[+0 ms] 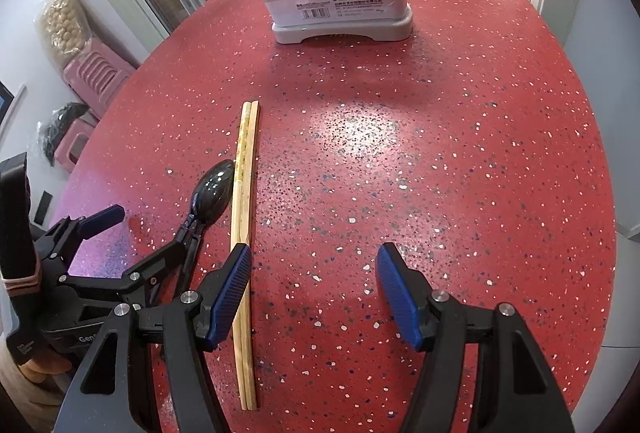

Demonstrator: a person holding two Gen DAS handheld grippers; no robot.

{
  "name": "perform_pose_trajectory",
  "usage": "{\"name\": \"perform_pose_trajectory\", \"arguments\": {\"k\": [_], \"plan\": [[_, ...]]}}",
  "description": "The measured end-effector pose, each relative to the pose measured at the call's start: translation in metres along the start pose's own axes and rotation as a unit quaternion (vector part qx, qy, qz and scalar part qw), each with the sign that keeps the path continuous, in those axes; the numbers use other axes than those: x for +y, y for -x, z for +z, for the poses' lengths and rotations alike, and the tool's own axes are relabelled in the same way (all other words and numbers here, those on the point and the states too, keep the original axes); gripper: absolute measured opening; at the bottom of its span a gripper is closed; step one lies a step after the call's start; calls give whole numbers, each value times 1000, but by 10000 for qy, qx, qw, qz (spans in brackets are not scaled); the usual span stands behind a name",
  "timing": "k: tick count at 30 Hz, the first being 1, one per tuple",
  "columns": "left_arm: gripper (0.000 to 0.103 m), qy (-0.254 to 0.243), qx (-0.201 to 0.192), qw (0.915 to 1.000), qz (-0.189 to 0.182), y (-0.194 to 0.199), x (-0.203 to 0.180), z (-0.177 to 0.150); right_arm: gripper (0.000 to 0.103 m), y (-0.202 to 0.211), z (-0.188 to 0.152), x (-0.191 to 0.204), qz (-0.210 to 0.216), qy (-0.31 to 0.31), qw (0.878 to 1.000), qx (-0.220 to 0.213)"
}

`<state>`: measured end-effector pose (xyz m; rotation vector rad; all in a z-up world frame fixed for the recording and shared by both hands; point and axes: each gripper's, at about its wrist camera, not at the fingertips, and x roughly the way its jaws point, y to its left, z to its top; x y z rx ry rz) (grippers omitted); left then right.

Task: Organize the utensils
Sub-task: 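Return both tools to the table and open them over the remaining utensils, then grasp a wooden chopstick with the right tool while the left tool grasps two dark spoons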

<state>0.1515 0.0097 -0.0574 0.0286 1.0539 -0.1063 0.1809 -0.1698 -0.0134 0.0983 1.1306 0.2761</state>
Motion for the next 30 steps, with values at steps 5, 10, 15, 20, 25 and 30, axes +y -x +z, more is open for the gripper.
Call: {"name": "perform_pose_trajectory", "arguments": {"k": [5,10,15,20,25,30], "plan": [[103,60,-12,10000,50,2,9,1,69,-7,10,10,-71,134,9998,102],[103,74,-26,9999,135,1,12,3,69,-20,18,19,-245,255,9991,245],[103,111,21,9997,196,-3,13,5,69,-25,18,29,-511,509,9970,269],[103,174,3,9995,264,-7,14,8,69,-26,16,33,-668,699,9950,265],[103,189,-13,9994,280,-7,21,6,69,-25,15,37,-707,858,9934,295],[103,177,-20,9993,335,-8,25,7,69,-32,18,46,-885,1062,9894,455]]}}
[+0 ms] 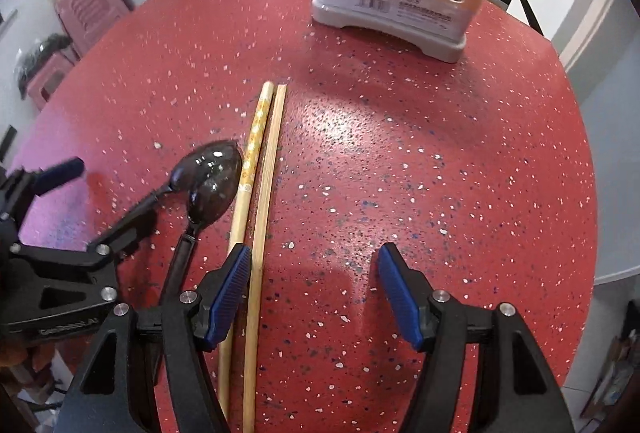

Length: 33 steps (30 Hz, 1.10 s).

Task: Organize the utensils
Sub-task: 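Grasp a wooden chopstick with the right tool while the left tool grasps two dark spoons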

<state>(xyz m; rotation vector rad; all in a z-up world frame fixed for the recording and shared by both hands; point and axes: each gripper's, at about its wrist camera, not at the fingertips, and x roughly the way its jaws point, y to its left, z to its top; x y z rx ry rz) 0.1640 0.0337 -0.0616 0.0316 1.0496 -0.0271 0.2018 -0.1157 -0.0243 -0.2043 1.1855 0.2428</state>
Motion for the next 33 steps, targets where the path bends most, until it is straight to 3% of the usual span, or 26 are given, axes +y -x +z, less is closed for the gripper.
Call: {"name": "perform_pose_trajectory", "arguments": {"k": [8,15,21,25,30,31,33], "plan": [[103,-302,45,9995,-92,-2,1,6,68,-10,30,1,47,26,9988,487],[102,-759,104,9958,-500,-3,-6,16,52,-15,50,0,73,108,9955,943],[86,-1040,249,9919,-687,-3,-16,24,7,-12,54,8,213,349,9947,948],[83,-1341,418,9872,-757,-5,-27,31,6,-9,52,1,424,218,9954,827],[72,-1575,693,9806,-933,-7,-32,39,6,4,34,-15,640,69,9963,576],[68,-1613,742,9792,-983,-7,-33,41,6,7,31,-18,674,48,9964,514],[46,-1702,792,9772,-992,-6,-36,43,6,12,27,-26,792,-7,9960,415]]}}
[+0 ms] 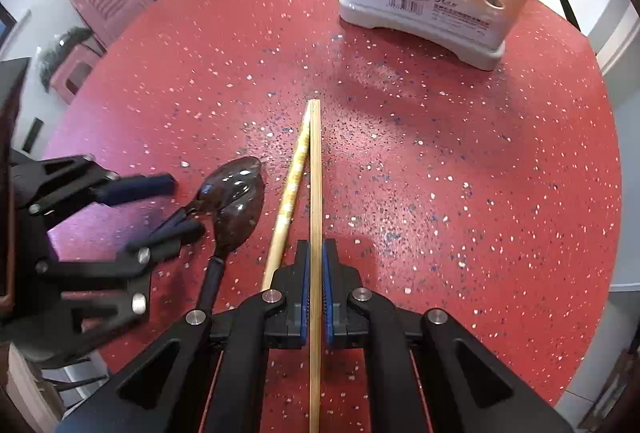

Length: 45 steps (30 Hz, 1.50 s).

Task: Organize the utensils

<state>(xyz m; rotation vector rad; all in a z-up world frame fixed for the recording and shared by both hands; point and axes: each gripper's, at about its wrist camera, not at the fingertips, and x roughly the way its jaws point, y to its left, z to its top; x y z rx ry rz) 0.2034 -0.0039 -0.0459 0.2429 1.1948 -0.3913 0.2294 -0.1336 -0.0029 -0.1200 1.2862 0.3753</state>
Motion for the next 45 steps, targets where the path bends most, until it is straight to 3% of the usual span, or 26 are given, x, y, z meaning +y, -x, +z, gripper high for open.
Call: {"name": "perform_pose_trajectory", "arguments": {"k": [1,5,10,16,18,27,34,41,42,43,44,45], "plan": [[39,-26,30,10000,-50,0,-1,1,6,4,-3,-3,53,-27,10000,-61],[39,5,-25,10000,-46,1,-3,-3,6,15,-14,-12,209,-98,9994,-262],[39,479,-311,9983,-110,10,5,-15,6,27,-21,-21,485,-259,9975,-447],[39,1056,-916,9900,-193,36,11,-27,6,37,-31,-39,833,-415,9938,-612],[39,1191,-1110,9864,-236,45,12,-30,6,32,-27,-27,902,-470,9926,-667],[39,1509,-1734,9721,-472,84,11,-30,6,51,-32,-42,1092,-643,9870,-993],[39,1492,-1657,9735,-512,81,10,-21,6,60,-32,-48,1137,-737,9847,-1092],[39,1572,-1315,9787,139,60,7,-27,6,52,-37,-48,1239,-765,9846,-972],[45,1606,-1277,9787,118,57,8,-28,6,51,-38,-48,1250,-764,9845,-960],[62,1611,-1287,9785,85,55,9,-29,6,50,-38,-47,1269,-758,9845,-948],[103,1627,-1266,9784,151,54,10,-30,6,50,-38,-47,1277,-754,9844,-945],[103,1645,-1261,9779,258,54,10,-33,6,50,-38,-46,1280,-752,9844,-947]]}}
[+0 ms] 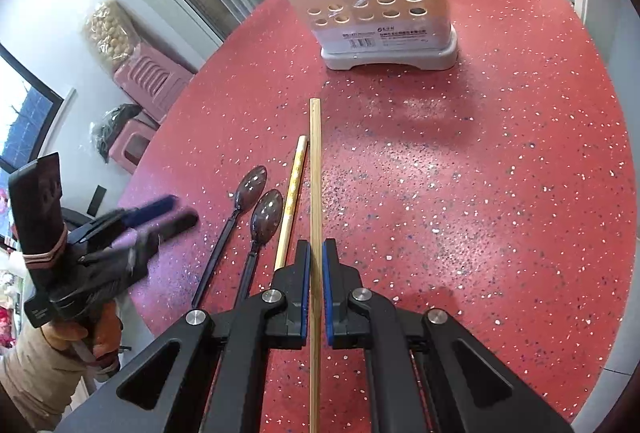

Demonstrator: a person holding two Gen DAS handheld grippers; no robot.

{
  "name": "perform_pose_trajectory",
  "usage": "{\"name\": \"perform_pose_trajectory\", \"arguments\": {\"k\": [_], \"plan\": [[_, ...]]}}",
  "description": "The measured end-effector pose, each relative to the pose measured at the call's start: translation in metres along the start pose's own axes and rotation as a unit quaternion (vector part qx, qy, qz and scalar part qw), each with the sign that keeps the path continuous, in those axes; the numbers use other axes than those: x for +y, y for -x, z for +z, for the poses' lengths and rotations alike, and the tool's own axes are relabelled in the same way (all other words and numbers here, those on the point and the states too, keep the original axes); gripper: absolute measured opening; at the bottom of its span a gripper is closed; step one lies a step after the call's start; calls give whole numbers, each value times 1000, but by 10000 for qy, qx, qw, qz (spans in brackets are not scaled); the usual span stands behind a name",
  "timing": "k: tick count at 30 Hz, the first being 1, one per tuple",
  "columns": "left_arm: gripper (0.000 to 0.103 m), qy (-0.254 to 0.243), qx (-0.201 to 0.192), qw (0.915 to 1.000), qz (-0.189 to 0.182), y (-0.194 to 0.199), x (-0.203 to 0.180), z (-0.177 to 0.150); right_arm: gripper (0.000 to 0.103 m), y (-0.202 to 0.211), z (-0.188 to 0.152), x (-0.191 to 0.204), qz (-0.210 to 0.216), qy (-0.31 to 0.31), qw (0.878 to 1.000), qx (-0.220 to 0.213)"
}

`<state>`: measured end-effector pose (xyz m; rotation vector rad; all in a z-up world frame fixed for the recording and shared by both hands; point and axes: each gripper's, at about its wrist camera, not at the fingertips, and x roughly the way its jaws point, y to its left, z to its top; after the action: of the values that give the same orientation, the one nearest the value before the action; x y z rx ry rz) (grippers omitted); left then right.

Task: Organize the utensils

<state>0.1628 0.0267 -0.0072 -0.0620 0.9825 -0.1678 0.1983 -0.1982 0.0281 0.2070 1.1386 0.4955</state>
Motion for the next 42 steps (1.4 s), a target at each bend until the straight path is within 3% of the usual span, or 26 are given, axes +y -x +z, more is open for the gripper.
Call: {"name": "perform_pose_trajectory", "arguments": {"k": [3,6,10,16,19,21,23,32,42], "plan": [[103,-219,-48,9996,182,-2,-2,-3,6,1,0,1,13,-2,10000,-18],[103,-336,152,9985,399,-14,-1,-2,6,0,0,1,13,-17,10000,-10],[103,-573,601,9961,305,-37,-1,-1,6,0,-1,1,12,-28,10000,13],[88,-978,999,9902,41,-59,-13,6,6,2,-1,2,30,-30,10000,-16],[73,-1285,1156,9849,-111,-63,-25,14,6,3,0,1,31,-36,10000,-23],[39,-1495,1255,9806,-192,-64,-33,18,6,3,0,0,43,-49,10000,-29],[39,-1492,1323,9795,-269,-65,-37,21,6,4,0,0,42,-45,10000,-55],[39,-585,485,9950,-650,-34,-27,24,6,13,2,-6,44,-81,9997,-209],[39,-111,-589,9940,-918,25,-22,47,6,31,19,-5,58,-55,9985,-549]]}}
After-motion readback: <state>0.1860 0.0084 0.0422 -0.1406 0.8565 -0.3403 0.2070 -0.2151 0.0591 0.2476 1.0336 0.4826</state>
